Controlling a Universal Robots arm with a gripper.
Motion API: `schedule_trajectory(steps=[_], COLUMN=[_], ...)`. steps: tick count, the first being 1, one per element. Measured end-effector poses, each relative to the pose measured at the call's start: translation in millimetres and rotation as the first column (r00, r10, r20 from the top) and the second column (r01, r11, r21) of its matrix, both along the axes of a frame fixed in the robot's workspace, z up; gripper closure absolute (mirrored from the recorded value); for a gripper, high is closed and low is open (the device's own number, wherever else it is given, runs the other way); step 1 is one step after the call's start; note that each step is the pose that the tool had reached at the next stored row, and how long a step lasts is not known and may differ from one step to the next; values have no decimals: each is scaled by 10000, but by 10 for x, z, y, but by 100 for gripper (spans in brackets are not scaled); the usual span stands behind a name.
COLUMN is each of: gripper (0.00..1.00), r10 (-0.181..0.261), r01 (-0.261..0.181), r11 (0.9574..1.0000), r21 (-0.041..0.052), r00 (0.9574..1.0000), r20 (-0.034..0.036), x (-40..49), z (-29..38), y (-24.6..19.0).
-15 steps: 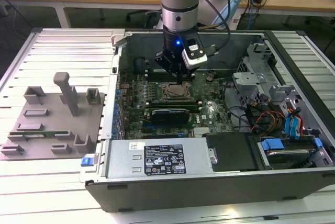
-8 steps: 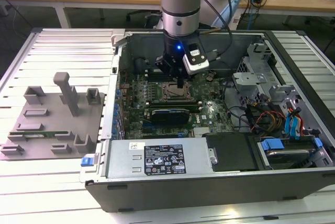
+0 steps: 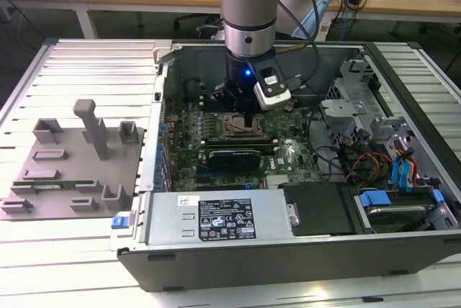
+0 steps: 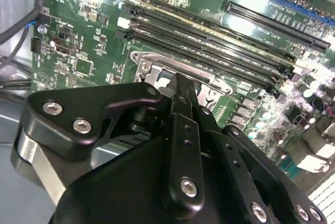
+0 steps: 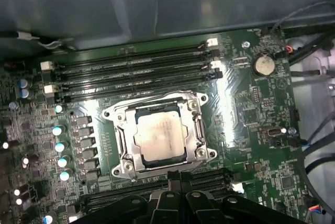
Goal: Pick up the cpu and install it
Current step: 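Install the second cpu locking lever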
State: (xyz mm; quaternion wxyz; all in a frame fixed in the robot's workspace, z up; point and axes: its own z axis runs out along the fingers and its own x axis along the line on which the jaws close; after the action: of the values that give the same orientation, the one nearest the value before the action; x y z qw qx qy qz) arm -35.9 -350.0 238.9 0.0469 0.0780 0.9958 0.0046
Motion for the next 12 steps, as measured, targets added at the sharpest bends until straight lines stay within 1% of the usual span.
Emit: schedule_trajectory(steps=[1,2,3,7,9,11,12], gripper=[89,89,89,89,89,89,89], r10=[47,126,155,396,702,837,966], r01=[-47,-126,-155,-396,-702,-837,-966], r11=[10000,9999,9999,9992,9975,9965,9953], r21=[2,2,3,0,1,1,-1], r00=[10000,9999,9999,9992,9975,9965,9953], r20=[-2,-4,-4,-5,-5,-4,-4], x=[0,0,-3,-5,-10,-22,-46], z=[-6,-14,-20,-49,-57,-59,-62], y=[-9,-31,-36,-44,-50,-56,-63])
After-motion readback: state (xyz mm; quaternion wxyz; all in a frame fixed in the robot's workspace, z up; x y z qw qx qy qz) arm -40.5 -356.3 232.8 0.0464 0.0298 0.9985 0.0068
